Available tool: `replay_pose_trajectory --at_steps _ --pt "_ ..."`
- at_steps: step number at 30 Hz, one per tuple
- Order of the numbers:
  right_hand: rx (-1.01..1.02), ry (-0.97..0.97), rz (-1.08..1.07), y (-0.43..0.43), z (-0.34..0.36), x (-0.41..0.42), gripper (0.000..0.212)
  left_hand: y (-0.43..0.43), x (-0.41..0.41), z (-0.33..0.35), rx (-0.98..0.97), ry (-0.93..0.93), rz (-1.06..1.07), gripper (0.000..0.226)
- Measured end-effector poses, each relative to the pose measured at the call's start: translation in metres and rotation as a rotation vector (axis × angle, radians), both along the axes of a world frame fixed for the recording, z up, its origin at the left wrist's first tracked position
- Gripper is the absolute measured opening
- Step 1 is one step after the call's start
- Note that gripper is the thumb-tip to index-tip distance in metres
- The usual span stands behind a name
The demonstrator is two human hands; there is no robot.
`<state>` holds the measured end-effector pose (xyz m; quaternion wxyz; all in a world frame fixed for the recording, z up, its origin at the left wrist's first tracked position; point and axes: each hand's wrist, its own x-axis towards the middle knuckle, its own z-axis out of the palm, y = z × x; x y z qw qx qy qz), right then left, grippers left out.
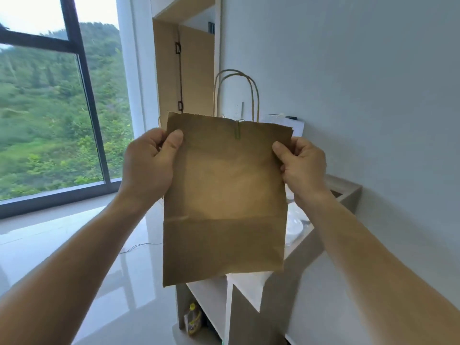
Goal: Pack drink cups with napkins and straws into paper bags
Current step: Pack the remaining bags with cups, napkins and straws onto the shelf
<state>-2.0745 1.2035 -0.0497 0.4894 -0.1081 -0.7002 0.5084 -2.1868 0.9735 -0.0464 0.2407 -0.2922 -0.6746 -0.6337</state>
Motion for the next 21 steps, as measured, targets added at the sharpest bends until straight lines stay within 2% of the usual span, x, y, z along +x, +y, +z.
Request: replay_pose_trajectory --at_steps 3,13,16,21 --pt "0.027 -0.038 0.049 0.016 0.008 -0.040 0.016 0.009 -0.026 0.003 -0.010 -0.003 0.068 0.034" --pt "0.052 -0.268 0.163 0.057 -0.024 -0.193 0.006 0.024 -0.141 -0.041 -0.247 -0.012 0.205 0.031" --pt "0.106 -0.296 0.154 0.067 -0.027 -0.235 0.017 0.028 -0.181 -0.053 -0.260 -0.030 0.191 0.029" --pt "0.192 -0.377 0.131 0.082 -0.030 -0.297 0.022 0.040 -0.239 -0.074 -0.282 -0.007 0.157 0.041"
